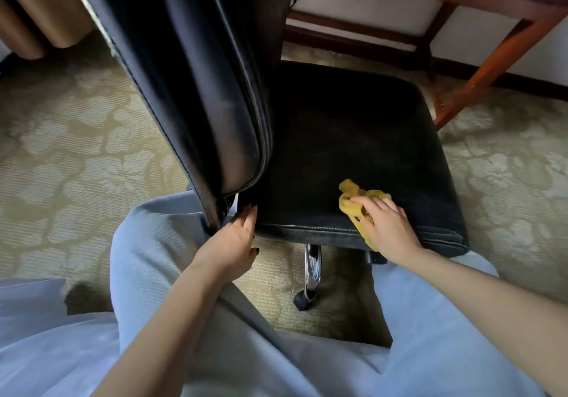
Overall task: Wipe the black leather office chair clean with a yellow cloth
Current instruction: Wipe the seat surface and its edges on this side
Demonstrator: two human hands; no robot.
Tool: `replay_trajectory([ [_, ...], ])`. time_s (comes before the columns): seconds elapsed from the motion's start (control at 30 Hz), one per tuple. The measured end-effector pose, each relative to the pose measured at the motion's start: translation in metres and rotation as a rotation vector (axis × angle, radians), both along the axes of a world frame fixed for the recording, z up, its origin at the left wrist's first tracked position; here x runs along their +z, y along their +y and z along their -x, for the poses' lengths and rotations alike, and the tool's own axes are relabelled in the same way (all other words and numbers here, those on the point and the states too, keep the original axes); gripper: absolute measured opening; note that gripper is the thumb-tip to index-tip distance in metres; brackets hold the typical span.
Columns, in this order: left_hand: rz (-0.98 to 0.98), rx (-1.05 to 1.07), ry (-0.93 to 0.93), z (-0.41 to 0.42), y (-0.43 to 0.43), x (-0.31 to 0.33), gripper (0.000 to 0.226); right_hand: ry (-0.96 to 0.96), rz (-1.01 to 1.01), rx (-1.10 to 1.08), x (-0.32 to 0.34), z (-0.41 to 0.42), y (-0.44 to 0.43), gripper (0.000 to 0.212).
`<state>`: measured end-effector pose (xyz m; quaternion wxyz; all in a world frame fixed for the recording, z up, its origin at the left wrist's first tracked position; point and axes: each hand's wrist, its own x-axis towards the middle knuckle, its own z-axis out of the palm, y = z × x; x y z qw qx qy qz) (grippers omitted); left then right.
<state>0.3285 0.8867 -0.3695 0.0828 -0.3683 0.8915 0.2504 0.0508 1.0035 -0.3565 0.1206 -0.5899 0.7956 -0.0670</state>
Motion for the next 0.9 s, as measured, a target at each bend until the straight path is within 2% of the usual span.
replay_trajectory([
  [0.07,-0.005,0.038,0.065,0.001,0.001,-0.001,0.084,-0.054,0.042,-0.090,0.001,-0.009,-0.011,0.040],
  [0.13,-0.002,0.079,0.159,0.002,0.002,0.001,0.081,-0.079,0.034,-0.069,0.003,-0.025,-0.027,0.039],
  [0.3,0.007,0.140,0.416,0.005,0.003,0.012,0.085,-0.093,-0.022,0.150,-0.003,-0.082,-0.065,0.040],
  [0.43,0.063,0.178,0.504,0.006,0.001,0.011,0.085,-0.002,-0.057,0.386,-0.004,-0.116,-0.078,0.046],
  [0.57,0.034,0.185,0.435,0.009,0.002,0.010,0.081,0.097,-0.018,0.731,-0.013,-0.129,-0.074,0.034],
  [0.67,0.039,0.122,0.356,0.007,0.002,0.005,0.077,0.355,-0.003,0.795,-0.030,-0.123,-0.071,0.028],
  [0.73,0.027,0.085,0.282,0.005,0.001,-0.001,0.078,0.456,-0.020,0.896,-0.039,-0.114,-0.070,0.021],
  [0.83,-0.004,0.058,0.122,0.005,0.003,-0.001,0.083,0.486,-0.032,0.956,-0.039,-0.099,-0.061,0.013],
  [0.9,0.003,0.041,0.041,0.006,0.004,0.003,0.084,0.437,-0.041,0.959,-0.033,-0.088,-0.053,0.017],
])
